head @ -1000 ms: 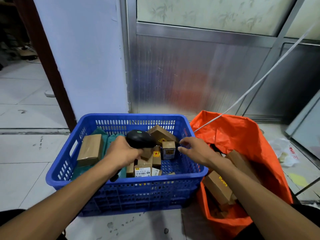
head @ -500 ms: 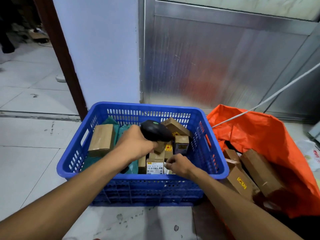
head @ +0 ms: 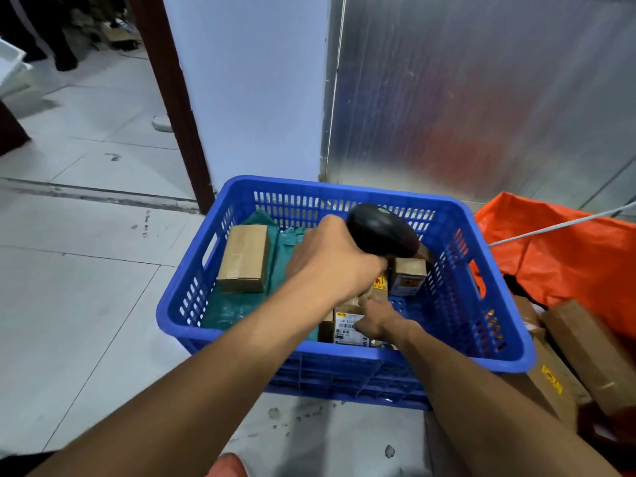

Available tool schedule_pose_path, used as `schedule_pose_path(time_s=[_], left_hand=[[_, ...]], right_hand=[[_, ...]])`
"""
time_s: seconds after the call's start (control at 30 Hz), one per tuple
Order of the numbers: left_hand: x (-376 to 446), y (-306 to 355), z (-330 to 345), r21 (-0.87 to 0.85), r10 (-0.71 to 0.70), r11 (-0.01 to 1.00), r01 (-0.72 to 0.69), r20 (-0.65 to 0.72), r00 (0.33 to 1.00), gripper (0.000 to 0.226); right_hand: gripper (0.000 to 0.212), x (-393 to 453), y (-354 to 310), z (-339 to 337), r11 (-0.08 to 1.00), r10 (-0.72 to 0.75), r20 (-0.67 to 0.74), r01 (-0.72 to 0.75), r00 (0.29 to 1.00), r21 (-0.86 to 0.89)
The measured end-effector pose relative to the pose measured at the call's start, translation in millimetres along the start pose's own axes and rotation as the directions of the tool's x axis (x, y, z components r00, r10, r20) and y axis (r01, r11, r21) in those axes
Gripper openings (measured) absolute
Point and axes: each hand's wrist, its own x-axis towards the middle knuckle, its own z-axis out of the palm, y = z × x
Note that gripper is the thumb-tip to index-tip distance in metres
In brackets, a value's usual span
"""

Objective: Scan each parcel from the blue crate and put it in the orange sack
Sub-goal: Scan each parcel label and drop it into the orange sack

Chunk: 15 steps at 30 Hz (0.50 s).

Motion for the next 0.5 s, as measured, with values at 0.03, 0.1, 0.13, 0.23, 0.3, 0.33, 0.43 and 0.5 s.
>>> schedule_pose_path(time_s=[0.03,0.1,0.13,0.23,0.3,0.33,0.43,0.5], left_hand=[[0.7,0.2,-0.4,0.001,-0.002,1.000,0.002,-0.001,1.000,0.018],[2.3,0.3,-1.9,-0.002,-0.003,1.000,0.003,-0.001,1.000,0.020],[3.3,0.4,-2.2,-0.005,-0.001,1.000,0.001,0.000,1.000,0.019],[6.0,1.1,-3.0,-0.010,0.007,1.000,-0.007,-0.006,1.000,0.019],[8.2,0.9,-2.4,-0.010,0.000,1.000,0.000,-0.008,1.000,0.019],[9.4,0.8,-1.8,-0.010,-0.003,1.000,0.003,-0.004,1.000,0.019],[9.9,2.6,0.3,0.004,-0.009,1.000,0.009,0.003,1.000,0.018],[9.6,4.3,2.3,0.013,-0.012,1.000,0.012,0.001,1.000,0.019]], right_hand=[[0.054,3.1,-0.6,3.3,1.000,0.009,0.006,-0.009,1.000,0.004],[0.059,8.7,-2.0,9.1,1.000,0.016,0.025,-0.016,1.000,0.010],[0.063,11.2,-1.9,11.8,1.000,0.017,0.035,-0.018,0.999,0.012],[0.076,18.9,-0.9,16.4,1.000,0.021,0.047,-0.021,0.999,-0.002],[0.082,21.8,-0.8,17.0,0.999,0.026,0.059,-0.024,0.998,-0.021],[0.084,22.8,-0.7,17.4,0.999,0.032,0.061,-0.030,0.998,-0.031],[0.086,23.9,-0.2,17.6,0.997,0.050,0.030,-0.048,0.998,-0.062],[0.082,24.0,0.7,17.3,0.999,0.036,0.021,-0.035,0.999,-0.039]])
